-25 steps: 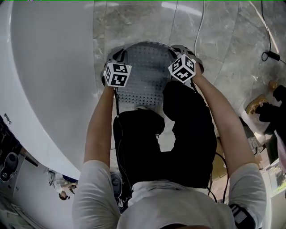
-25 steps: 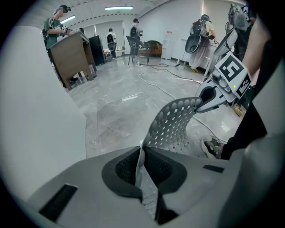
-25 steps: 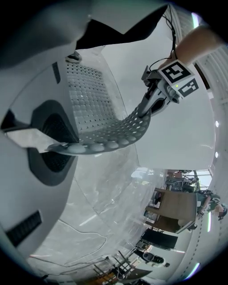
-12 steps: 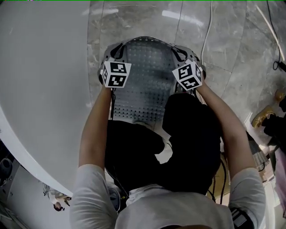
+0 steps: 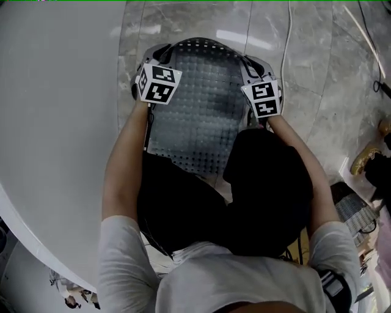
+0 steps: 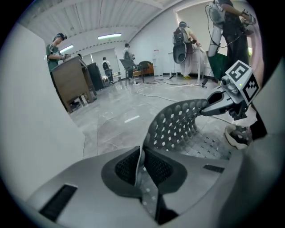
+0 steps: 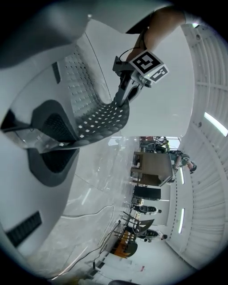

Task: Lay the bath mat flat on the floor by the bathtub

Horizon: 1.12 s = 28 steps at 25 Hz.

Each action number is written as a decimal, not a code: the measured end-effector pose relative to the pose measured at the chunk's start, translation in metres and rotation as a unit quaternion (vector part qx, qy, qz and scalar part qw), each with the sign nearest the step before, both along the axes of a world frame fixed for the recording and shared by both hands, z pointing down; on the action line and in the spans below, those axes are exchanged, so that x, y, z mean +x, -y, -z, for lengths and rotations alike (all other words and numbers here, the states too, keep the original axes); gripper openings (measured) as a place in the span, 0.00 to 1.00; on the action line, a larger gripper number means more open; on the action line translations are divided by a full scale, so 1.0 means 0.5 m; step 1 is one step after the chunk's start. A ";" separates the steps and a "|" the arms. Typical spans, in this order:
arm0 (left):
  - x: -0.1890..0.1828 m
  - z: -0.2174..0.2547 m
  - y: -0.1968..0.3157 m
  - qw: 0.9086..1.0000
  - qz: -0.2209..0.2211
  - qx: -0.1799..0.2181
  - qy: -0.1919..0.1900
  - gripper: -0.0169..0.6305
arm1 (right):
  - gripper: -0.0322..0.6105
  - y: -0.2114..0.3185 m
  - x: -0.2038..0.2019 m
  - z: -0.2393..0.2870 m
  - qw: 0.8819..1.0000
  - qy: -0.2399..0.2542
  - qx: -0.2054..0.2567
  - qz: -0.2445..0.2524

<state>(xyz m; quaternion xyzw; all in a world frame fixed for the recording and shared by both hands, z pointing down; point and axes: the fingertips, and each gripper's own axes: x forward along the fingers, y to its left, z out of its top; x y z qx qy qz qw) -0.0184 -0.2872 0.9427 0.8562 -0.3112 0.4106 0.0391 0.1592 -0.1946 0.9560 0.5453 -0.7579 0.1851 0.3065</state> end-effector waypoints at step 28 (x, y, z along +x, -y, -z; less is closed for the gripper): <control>-0.001 -0.133 0.040 0.995 0.040 0.002 0.095 0.07 | 0.09 0.063 0.009 -0.087 0.994 -0.051 -0.060 0.070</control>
